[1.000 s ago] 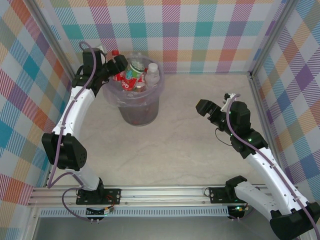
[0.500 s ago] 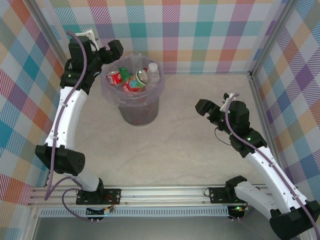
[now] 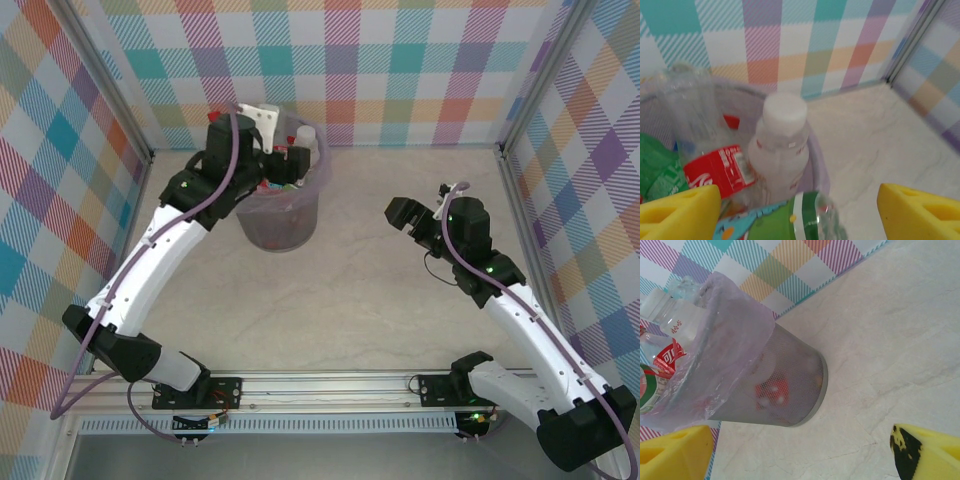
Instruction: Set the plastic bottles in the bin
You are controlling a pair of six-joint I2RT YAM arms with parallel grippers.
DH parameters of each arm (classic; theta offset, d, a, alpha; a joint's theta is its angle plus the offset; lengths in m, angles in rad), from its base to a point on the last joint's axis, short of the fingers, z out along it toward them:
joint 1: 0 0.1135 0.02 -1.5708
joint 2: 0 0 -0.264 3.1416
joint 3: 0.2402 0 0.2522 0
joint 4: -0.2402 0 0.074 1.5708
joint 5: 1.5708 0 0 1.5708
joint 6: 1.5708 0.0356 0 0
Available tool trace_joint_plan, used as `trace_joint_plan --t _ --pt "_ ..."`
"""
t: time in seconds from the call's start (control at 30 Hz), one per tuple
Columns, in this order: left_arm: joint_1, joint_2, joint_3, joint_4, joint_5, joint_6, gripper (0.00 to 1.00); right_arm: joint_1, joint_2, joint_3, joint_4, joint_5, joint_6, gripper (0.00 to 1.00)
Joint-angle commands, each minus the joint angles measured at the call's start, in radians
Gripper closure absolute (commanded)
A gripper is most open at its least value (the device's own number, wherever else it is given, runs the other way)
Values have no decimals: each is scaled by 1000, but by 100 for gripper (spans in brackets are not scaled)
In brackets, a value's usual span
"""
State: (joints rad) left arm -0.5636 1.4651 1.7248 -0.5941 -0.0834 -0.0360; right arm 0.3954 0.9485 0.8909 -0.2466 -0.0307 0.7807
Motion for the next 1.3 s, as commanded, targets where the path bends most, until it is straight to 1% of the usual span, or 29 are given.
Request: trace_joint_plan --t 0.0,0.13,0.2,0.3,0.4,0.5,0.73,1.1,1.17,1.27 --pt "-35 -11 -24 -63 -110 61 19 -4 12 13 40 -13 1 9" --pt "-36 -18 -84 -49 -203 70 19 -3 27 13 52 -26 5 9" --pt "-35 -17 -106 -33 -235 67 21 -4 29 13 52 -28 5 9" --pt "-32 -2 -121 -7 -243 55 24 -4 27 11 52 -26 6 9" --pt "-4 21 -115 -6 -253 -6 26 -4 23 12 50 -24 6 9" --pt "14 28 -121 4 -241 -57 26 -3 12 11 42 -19 2 9" --pt "17 45 -157 20 -231 -94 26 -4 3 10 30 -4 -5 9" --pt "63 61 -218 39 -191 -163 26 -4 -3 10 23 2 -13 9" --pt "64 56 -208 36 -175 -159 25 -4 -5 11 22 3 -14 8" --pt "64 44 -140 12 -155 -135 18 -4 -2 13 21 3 -14 8"
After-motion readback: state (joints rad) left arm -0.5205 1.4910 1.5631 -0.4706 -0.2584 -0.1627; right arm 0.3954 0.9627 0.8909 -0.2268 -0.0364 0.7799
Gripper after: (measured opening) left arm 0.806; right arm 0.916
